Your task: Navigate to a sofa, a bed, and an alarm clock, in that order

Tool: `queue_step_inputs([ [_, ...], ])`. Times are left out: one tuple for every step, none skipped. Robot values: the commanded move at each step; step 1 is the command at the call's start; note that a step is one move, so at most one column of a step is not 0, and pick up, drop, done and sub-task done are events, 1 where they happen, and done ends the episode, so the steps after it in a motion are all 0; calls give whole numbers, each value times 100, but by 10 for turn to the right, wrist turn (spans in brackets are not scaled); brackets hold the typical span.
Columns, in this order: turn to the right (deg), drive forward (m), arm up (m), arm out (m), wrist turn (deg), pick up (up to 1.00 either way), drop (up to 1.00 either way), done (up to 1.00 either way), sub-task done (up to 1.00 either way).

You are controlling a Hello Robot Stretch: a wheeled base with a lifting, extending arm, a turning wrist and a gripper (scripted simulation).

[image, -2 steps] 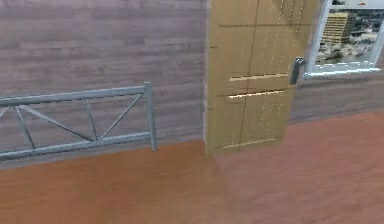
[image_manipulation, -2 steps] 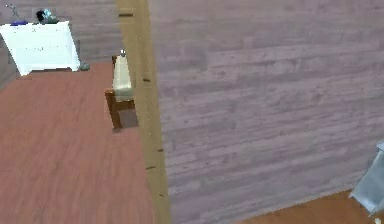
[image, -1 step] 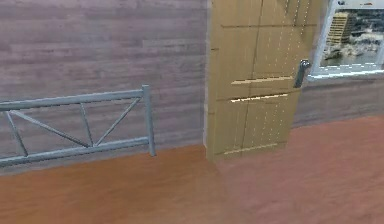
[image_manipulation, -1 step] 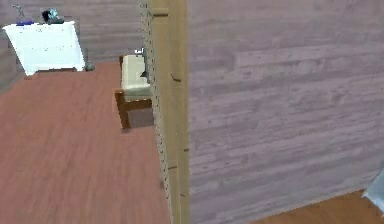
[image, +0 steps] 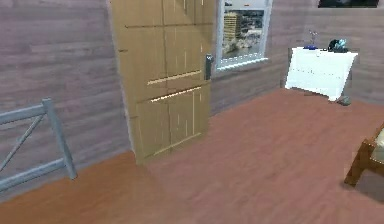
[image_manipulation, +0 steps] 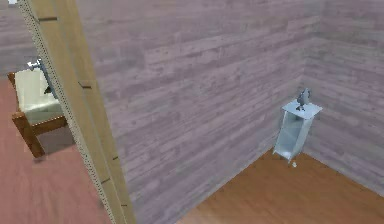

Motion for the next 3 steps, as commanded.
queue_step_inputs([
  [0,20,0,0,0,0,0,0,0],
  [180,0,0,0,0,0,0,0,0],
  [0,40,0,0,0,0,0,0,0],
])
